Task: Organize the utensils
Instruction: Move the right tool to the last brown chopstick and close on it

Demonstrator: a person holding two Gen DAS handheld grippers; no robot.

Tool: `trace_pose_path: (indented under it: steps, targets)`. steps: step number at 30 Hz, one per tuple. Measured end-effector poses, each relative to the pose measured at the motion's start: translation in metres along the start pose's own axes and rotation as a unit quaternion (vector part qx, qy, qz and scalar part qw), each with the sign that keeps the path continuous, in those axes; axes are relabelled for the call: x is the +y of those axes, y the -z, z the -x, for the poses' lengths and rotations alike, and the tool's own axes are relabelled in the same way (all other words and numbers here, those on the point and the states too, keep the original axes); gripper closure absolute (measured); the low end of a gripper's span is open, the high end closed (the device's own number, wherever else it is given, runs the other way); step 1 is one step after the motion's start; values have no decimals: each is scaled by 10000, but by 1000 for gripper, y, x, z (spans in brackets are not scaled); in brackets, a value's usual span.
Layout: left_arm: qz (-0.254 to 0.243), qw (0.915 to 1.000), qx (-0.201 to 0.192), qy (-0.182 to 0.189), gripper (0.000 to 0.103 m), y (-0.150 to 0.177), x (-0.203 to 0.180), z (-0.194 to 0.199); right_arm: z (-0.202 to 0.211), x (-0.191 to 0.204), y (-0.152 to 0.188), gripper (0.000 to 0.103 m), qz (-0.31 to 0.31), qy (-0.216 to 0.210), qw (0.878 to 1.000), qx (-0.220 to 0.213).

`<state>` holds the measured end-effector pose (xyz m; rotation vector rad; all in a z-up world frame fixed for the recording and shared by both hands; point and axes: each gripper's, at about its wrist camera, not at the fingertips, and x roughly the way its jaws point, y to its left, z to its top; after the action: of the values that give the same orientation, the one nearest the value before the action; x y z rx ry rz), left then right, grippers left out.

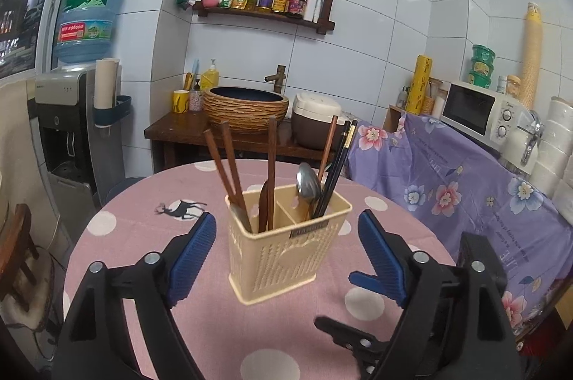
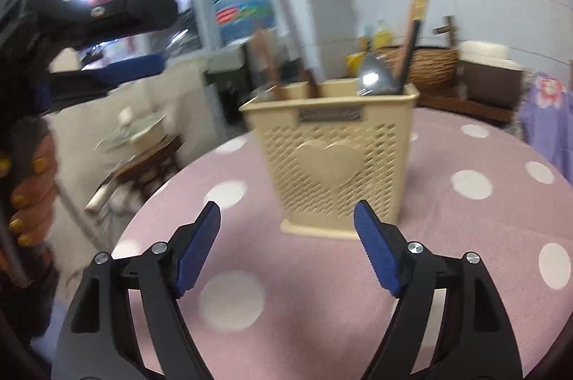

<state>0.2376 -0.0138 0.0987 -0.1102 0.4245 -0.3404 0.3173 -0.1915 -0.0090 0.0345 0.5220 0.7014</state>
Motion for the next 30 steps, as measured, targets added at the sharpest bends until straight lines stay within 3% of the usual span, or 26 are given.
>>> trace_pose_path:
  steps: [3, 6, 8, 11, 13, 15, 17, 20, 23, 30]
  targets:
    - [171, 9998, 108, 26, 19, 16, 10, 11, 12, 17, 9, 26, 355, -933, 9922, 744]
    - [291, 9993, 231, -22, 18, 33, 19, 21, 29, 46, 29, 26, 1136, -1543, 9716, 1385]
    - [349, 9988, 324, -101, 17, 46, 24, 26, 38, 70, 50, 26, 1763, -1668, 9521, 1861]
    - [386, 9977, 513, -207, 15, 63, 28, 28, 46, 98, 80, 38, 2475, -1784, 9228, 2352]
    - [481, 9966, 621, -229, 15, 73, 32, 29, 48, 109, 99, 40, 2875, -1786, 9045, 2594]
    - [559, 9959, 670, -247, 15, 79, 34, 31, 45, 114, 113, 54, 3055, -1780, 8916, 2829]
    - [607, 9953, 707, -265, 15, 85, 35, 34, 43, 113, 120, 58, 3113, -1802, 8834, 3005]
    - [633, 9950, 724, -287, 15, 89, 36, 39, 42, 105, 117, 62, 3004, -1858, 8863, 2995]
    - [654, 9948, 701, -356, 15, 92, 38, 43, 40, 95, 116, 73, 2795, -1864, 8940, 2964]
    - [658, 9938, 703, -555, 15, 101, 42, 46, 18, 47, 96, 77, 1830, -975, 9402, 2704]
